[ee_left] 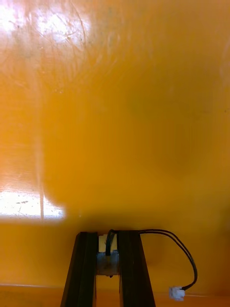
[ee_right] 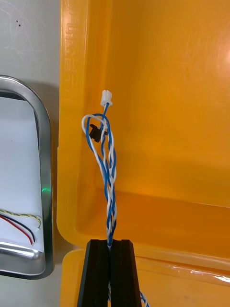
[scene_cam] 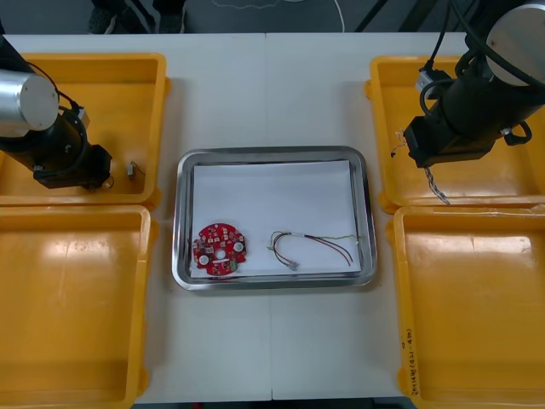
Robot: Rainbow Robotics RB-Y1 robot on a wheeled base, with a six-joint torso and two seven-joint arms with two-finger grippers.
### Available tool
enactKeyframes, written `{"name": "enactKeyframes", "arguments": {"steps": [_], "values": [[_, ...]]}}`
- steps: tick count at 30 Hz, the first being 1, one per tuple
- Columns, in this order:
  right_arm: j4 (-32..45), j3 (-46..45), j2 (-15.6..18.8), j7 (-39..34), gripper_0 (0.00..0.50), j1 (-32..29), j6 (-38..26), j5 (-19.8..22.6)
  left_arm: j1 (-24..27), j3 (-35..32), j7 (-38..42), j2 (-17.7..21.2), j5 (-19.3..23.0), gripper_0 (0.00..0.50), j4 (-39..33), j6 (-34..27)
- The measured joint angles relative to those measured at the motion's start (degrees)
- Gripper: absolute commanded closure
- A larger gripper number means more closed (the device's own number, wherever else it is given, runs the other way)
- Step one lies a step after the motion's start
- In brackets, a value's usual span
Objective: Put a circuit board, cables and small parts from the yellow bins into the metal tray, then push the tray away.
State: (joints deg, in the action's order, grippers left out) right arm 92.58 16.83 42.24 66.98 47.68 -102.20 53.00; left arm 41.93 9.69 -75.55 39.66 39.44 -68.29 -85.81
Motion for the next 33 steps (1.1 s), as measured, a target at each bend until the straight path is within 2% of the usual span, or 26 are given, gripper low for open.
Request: {"name": "enactKeyframes", "arguments": {"steps": [5, 17, 23, 26, 33], "values": [[0.1, 0.0, -0.5, -1.0, 0.5, 0.4, -0.7, -0.4, 1.8, 0.0, 0.0, 0.0, -0.7, 0.5, 1.0, -3.7], [0.2, 0.0, -1.6, -1.0, 0.5, 0.8, -0.7, -0.9, 10.4, 0.0, 0.1, 0.7, 0.2, 0.5, 1.7, -13.2], [0.2, 0.0, -1.6, -1.0, 0.5, 0.8, -0.7, -1.3, 11.9, -1.5, 2.4, 1.2, 1.4, 0.5, -4.5, -19.7], [0.2, 0.0, -1.7, -1.0, 0.5, 0.9, -0.6, -1.3, 11.9, -2.1, 7.9, 1.3, 2.1, 0.5, -8.8, -22.7], [0.2, 0.0, -1.7, -1.0, 0.5, 0.9, -0.5, -1.4, 11.9, -2.1, 30.6, 1.2, 3.4, 0.5, -17.5, -23.6]]}}
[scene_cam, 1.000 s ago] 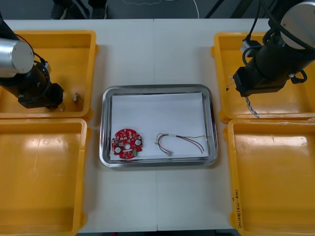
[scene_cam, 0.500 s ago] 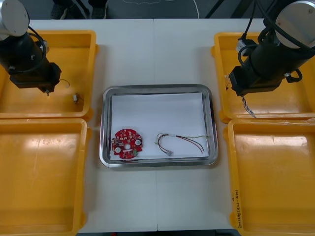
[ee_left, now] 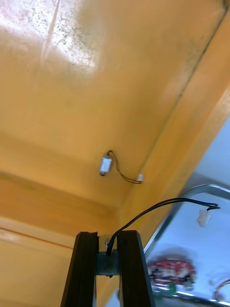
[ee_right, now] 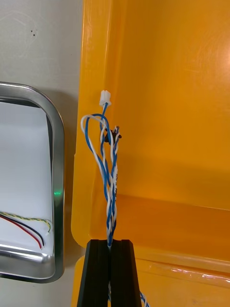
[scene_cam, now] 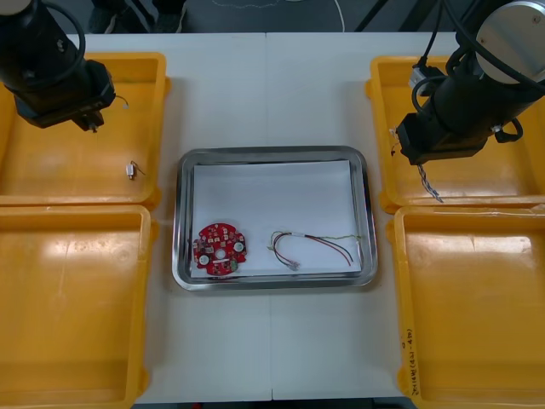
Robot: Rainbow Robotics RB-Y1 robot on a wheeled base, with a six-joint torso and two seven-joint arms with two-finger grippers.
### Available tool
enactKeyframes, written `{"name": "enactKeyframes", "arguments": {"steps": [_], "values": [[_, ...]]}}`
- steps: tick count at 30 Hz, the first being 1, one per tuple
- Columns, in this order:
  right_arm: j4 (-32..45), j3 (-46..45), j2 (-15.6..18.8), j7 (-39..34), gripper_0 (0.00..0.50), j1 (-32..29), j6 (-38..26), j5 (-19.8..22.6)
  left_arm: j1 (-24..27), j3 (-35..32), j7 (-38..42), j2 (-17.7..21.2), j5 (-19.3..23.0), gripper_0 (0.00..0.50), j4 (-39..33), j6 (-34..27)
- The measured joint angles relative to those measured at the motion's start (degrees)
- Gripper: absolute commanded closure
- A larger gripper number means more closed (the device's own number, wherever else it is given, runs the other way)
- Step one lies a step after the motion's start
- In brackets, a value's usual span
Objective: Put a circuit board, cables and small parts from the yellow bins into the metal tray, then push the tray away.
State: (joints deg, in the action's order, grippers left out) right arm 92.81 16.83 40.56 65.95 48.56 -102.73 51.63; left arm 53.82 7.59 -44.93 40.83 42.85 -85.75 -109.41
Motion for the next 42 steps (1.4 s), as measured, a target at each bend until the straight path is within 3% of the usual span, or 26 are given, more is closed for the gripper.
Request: {"name": "enactKeyframes", "arguments": {"steps": [3, 16, 27, 34, 42], "values": [[0.0, 0.0, 0.0, 0.0, 0.5, 0.0, 0.0, 0.0, 0.0, 0.0, 4.2, -0.4, 0.5, 0.5, -3.2, 0.0], [0.0, 0.0, 0.0, 0.0, 0.5, 0.0, 0.1, -0.1, 0.0, 6.8, 5.8, -3.1, 1.2, 0.5, -12.1, -0.1], [0.0, 0.0, 0.0, 0.0, 0.5, 0.0, 0.1, -0.1, 0.0, 9.3, 8.6, -11.2, -3.8, 0.5, -12.1, -0.1], [0.0, 0.0, 0.0, 0.0, 0.5, 0.0, 0.1, -0.1, 0.0, 15.0, 8.6, -13.2, -5.3, 0.5, -9.0, 0.4], [0.0, 0.0, 0.0, 0.0, 0.5, 0.0, 0.1, -0.2, 0.0, 19.3, 8.5, -14.3, -5.8, 0.5, -4.0, 7.0]]}}
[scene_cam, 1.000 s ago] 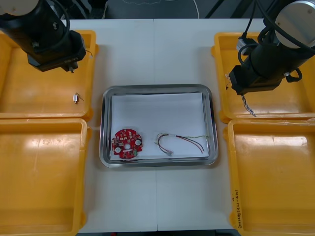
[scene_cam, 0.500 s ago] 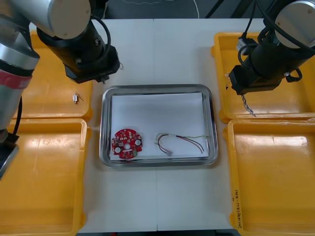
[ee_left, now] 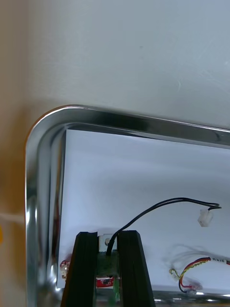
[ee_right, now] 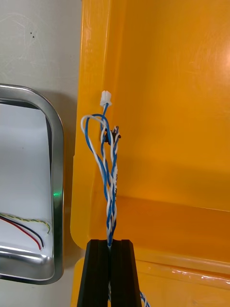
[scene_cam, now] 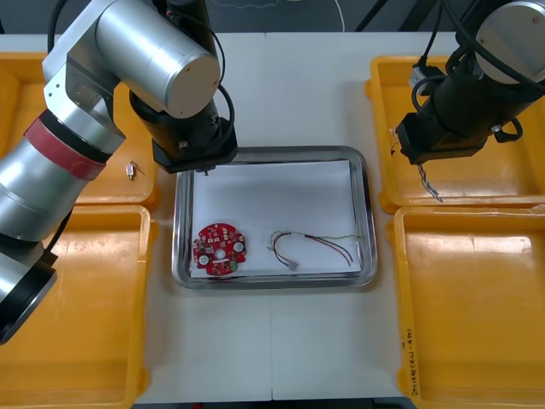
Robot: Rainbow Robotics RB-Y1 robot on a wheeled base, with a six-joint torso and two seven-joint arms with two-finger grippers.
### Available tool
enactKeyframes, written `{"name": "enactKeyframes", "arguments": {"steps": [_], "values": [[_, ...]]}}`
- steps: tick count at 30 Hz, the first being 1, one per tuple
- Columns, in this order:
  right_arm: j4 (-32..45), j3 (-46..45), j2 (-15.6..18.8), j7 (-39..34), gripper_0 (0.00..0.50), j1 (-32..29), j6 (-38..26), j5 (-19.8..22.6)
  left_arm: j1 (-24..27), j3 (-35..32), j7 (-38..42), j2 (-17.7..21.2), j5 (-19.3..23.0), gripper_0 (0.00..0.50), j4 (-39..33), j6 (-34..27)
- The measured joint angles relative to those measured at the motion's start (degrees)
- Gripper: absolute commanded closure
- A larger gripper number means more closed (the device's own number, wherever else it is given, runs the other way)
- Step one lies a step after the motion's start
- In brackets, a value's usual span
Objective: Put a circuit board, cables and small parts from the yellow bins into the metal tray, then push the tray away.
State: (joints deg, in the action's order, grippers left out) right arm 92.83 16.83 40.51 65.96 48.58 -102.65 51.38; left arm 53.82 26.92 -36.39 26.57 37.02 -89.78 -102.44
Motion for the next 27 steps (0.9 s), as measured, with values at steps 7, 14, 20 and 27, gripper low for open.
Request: {"name": "enactKeyframes", "arguments": {"steps": [7, 14, 20, 27], "values": [[0.0, 0.0, 0.0, 0.0, 0.5, 0.0, 0.0, 0.0, 0.0, 1.0, -0.8, -0.8, 0.0, 0.5, 4.7, 2.7], [0.0, 0.0, 0.0, 0.0, 0.5, 0.0, 0.0, 0.0, -0.3, 1.0, -5.4, -1.3, -0.1, 0.5, 7.1, 7.2], [0.0, 0.0, 0.0, 0.0, 0.5, 0.0, 0.0, 0.0, -1.9, 1.0, -6.3, -1.6, -1.1, 0.5, 7.1, 8.7], [0.0, 0.0, 0.0, 0.0, 0.5, 0.0, 0.0, 0.0, -4.0, 1.0, -6.3, -2.0, -2.3, 0.5, 7.1, 8.8]]}}
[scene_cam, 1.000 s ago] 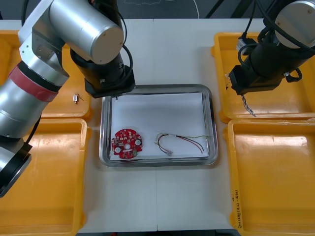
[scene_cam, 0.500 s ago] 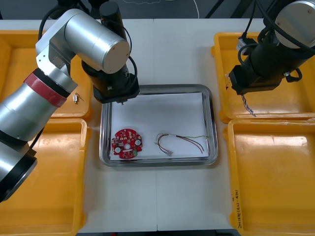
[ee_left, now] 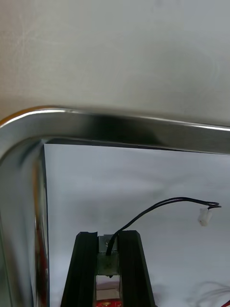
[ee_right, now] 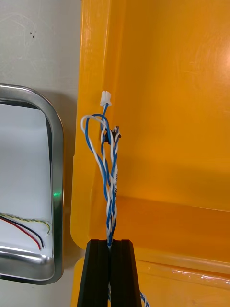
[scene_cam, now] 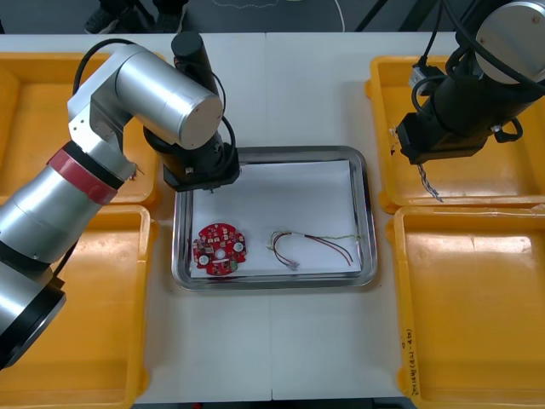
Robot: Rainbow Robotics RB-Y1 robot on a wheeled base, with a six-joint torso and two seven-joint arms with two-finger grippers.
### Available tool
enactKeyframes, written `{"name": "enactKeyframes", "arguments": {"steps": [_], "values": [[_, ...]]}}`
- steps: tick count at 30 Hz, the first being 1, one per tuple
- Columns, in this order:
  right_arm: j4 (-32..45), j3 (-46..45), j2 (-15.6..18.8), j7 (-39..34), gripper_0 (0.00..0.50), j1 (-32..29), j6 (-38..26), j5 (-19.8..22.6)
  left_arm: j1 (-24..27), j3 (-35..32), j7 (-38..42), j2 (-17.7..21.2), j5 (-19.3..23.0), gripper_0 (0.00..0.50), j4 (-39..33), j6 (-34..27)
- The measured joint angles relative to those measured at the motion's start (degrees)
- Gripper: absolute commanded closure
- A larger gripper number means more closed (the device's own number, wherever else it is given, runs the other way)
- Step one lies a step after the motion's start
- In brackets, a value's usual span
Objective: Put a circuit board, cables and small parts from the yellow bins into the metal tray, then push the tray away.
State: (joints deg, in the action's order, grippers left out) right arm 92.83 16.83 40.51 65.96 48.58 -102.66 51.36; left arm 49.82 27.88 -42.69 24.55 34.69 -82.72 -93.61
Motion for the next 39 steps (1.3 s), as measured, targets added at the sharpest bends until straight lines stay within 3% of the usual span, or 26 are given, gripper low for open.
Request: {"name": "enactKeyframes", "arguments": {"steps": [4, 9, 12, 27, 32, 39], "values": [[0.0, 0.0, 0.0, 0.0, 0.5, 0.0, 0.0, 0.0, -0.8, 0.0, -0.4, -0.1, -0.5, 0.486, 0.0, 0.8], [0.0, 0.0, 0.0, 0.0, 0.5, 0.0, 0.0, 0.0, -1.4, 0.0, -1.3, -0.3, -0.9, 0.093, 0.0, 1.0], [0.0, 0.0, 0.0, 0.0, 0.5, 0.0, 0.0, 0.0, -1.4, 0.0, -1.4, -0.4, -1.0, 0.0, 0.0, 1.0], [0.1, 0.0, 0.0, 0.0, 0.5, 0.0, 0.0, 0.6, -1.4, 0.0, -1.4, -0.8, -1.6, 0.0, -3.0, 0.2], [0.4, 0.0, 0.0, 0.0, 0.5, 0.0, 0.0, 1.5, -1.4, -1.3, -1.4, -0.8, -3.1, 0.0, -9.9, -4.8], [2.2, 1.3, -0.1, 1.2, 0.5, 0.0, 1.0, 2.2, -1.5, -8.1, -1.4, -0.8, -4.0, 0.0, -17.8, -13.5]]}}
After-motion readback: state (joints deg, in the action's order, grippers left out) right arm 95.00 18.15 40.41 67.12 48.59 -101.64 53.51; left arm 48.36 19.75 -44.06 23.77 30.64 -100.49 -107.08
